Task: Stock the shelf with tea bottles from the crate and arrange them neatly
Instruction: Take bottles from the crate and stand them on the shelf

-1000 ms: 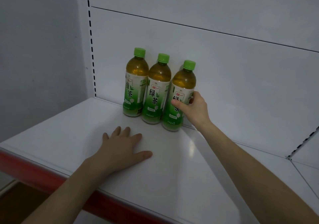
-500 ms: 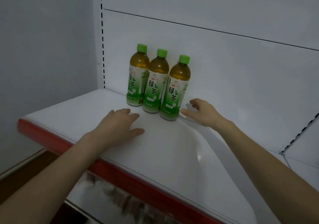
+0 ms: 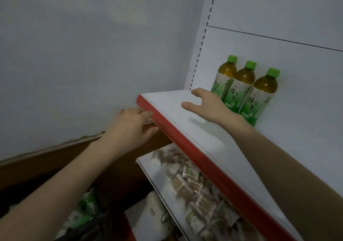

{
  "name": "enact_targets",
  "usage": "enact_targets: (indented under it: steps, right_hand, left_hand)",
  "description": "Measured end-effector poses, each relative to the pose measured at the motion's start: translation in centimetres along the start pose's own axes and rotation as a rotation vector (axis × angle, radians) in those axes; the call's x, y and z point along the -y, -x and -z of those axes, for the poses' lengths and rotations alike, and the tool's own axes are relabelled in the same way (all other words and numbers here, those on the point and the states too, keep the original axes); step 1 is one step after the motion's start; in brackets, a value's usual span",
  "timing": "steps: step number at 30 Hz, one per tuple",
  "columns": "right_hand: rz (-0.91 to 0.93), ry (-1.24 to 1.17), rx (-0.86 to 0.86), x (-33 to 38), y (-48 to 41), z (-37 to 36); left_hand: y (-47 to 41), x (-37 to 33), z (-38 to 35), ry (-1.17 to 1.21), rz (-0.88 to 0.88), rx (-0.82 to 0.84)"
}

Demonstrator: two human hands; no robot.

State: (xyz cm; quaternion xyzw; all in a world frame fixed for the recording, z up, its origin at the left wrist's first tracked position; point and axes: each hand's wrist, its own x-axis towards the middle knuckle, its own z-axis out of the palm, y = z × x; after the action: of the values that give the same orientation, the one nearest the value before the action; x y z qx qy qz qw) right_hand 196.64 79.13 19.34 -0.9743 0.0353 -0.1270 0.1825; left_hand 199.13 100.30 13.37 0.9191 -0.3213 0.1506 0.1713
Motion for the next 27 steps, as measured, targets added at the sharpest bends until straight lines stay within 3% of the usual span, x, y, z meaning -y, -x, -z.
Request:
enact_targets:
  steps: [9,15,21,27]
  right_hand:
    - [0.256,-0.146,0.251,16.8,-2.8,-13.6]
    - [0.243,-0.202,0.503,25.4,-2.0,-27.2]
    - [0.107,-0.175,0.788,27.5,-0.1,-38.8]
    - [-0.066,-0.108,0.9,24.2,2.0,-47.0]
  left_hand:
    - [14.3,15.1,3.3,-0.16,0.393,0.12]
    - [24.4,26.1,2.0,-0.148,0.592,0.356]
    - [31.7,33.2,-1.7,0.008,0.708,0.502]
    - [34.6,35.3,-7.9,0.156,0.805,0.597]
